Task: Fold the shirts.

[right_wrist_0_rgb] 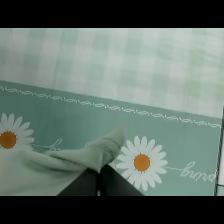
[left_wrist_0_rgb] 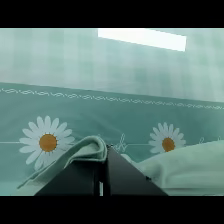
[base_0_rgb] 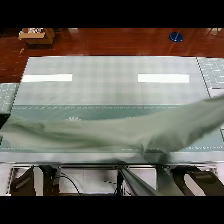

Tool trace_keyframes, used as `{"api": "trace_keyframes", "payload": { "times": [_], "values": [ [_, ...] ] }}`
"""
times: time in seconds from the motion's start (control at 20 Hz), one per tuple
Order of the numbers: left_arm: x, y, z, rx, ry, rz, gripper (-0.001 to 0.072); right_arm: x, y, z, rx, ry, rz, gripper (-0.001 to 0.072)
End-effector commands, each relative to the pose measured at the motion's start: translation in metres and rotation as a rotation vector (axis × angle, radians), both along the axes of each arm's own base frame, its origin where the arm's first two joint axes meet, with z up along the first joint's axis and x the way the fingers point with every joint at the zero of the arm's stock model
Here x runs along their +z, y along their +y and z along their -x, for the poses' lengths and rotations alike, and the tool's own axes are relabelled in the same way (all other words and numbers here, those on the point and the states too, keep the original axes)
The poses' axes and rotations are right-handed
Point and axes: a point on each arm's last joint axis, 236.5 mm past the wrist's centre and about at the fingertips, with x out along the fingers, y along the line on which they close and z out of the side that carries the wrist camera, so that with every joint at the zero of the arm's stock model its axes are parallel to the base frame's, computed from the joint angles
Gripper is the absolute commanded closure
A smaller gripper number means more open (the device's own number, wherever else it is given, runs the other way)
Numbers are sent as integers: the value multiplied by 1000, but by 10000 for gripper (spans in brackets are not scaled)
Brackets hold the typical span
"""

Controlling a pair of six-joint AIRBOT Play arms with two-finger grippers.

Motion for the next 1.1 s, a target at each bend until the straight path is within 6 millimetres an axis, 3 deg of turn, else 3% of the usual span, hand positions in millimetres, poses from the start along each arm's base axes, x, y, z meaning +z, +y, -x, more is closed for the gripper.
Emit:
{"api": "trace_keyframes", "payload": {
  "times": [0.0, 0.2, 0.35, 0.6, 0.75, 0.9, 0.95, 1.0, 1.05],
  "values": [
    [-53, 33, -49, 83, 27, 115, 675, -40, 13, -94, 48, 22, -22, 687],
    [-87, 45, -96, 43, 63, 256, 675, -113, 57, -176, 125, 118, -192, 687],
    [-123, 58, -130, 76, 149, 329, 674, -167, 77, -216, 116, 181, -300, 687],
    [-211, 32, -172, 5, 364, 386, 674, -240, 80, -237, 98, 301, -316, 687],
    [-254, 22, -191, -4, 410, 380, 674, -262, 81, -240, 93, 337, -326, 687],
    [-270, 33, -205, 60, 412, 396, 674, -272, 74, -253, 78, 303, -297, 682],
    [-271, 38, -207, 77, 404, 393, 667, -274, 74, -256, 86, 295, -293, 604],
    [-269, 44, -209, 90, 394, 392, 575, -274, 74, -256, 99, 293, -284, 466],
    [-263, 50, -210, 92, 389, 399, 381, -273, 74, -254, 125, 294, -271, 382]
  ]
}}
